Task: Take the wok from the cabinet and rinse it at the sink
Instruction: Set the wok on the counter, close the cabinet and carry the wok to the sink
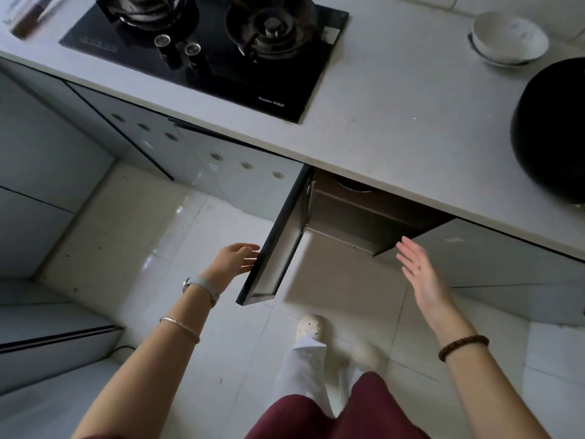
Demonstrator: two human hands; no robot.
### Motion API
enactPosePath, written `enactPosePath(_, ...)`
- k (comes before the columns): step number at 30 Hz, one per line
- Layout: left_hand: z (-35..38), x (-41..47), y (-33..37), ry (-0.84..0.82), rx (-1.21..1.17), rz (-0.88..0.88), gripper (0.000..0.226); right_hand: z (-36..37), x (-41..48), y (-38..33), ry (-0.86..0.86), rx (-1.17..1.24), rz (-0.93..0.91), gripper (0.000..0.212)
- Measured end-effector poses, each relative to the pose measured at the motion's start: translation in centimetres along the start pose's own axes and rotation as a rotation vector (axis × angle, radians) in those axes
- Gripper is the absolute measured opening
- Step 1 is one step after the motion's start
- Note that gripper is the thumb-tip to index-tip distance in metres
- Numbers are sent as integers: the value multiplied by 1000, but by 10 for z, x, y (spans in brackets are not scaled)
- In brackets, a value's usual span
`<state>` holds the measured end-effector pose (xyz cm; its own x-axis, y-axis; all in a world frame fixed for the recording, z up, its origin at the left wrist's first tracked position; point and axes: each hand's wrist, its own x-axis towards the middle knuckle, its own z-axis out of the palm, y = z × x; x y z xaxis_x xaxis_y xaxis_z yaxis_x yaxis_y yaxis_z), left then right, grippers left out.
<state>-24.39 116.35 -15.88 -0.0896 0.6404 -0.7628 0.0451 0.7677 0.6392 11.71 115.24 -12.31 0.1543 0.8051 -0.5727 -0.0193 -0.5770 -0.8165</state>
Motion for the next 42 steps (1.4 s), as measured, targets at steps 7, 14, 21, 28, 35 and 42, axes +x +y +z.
enactPosePath(7, 0, 4, 1, -64, 47, -1, 30, 20, 9, 0, 79, -889, -488, 54)
enactPosePath(14, 5, -1, 5, -57, 79, 0, 29, 31, 11, 2, 111, -1003, -591, 61)
enactPosePath(21, 15, -8, 4, -52, 66, -13, 32, 23, -1, 4, 111, -1003, -649, 59)
enactPosePath(28, 45, -14, -3, -35, -8, -58, 29, -4, -19, 10, 114, -1001, -677, 58)
enactPosePath(35, 118, -29, -10, -44, -225, -111, 26, -60, -34, 15, 176, -989, -677, 56)
enactPosePath(42, 218, -31, 4, -91, -526, -157, 15, -118, -45, 17, 235, -996, -656, 58)
